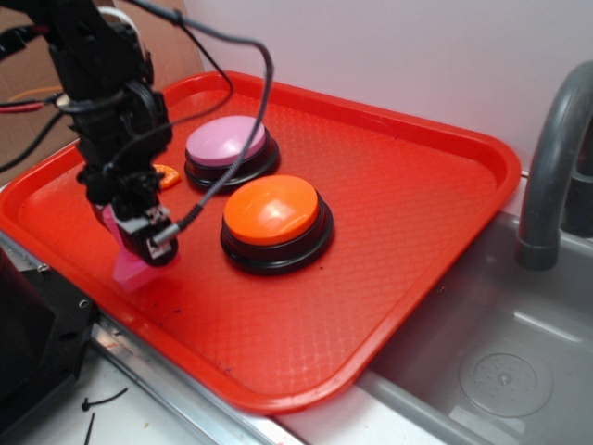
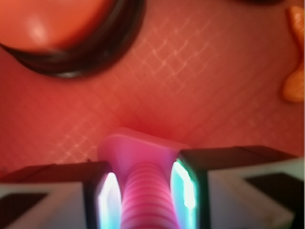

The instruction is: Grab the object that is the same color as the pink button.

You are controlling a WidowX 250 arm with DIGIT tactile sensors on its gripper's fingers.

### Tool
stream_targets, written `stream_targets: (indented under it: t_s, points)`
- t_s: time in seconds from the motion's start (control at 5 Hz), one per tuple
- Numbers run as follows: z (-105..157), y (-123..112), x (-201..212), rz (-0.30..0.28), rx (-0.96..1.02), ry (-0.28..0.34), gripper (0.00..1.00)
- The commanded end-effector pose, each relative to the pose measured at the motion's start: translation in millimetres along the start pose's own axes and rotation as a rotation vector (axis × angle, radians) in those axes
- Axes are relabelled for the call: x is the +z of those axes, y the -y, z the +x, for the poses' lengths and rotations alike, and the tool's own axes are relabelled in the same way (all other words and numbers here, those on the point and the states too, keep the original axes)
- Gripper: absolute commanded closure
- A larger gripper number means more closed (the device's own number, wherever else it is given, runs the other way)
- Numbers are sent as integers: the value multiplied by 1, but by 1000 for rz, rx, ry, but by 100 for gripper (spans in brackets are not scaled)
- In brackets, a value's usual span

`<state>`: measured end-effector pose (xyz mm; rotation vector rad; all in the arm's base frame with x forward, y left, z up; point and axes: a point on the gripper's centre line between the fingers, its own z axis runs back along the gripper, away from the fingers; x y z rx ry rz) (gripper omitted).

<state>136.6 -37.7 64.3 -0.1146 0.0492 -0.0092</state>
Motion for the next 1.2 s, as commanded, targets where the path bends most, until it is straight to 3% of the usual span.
stream_targets:
  t_s: [0.0, 0.2, 0.4, 0.6, 1.0]
  points:
    - [18, 17, 67, 31, 35, 71, 100]
    - [25, 23, 90, 29, 3, 114, 100]
    - [36, 24, 120, 68, 15, 172, 100]
    - [39, 25, 141, 56, 31, 205, 100]
    - [42, 22, 154, 81, 67, 193, 100]
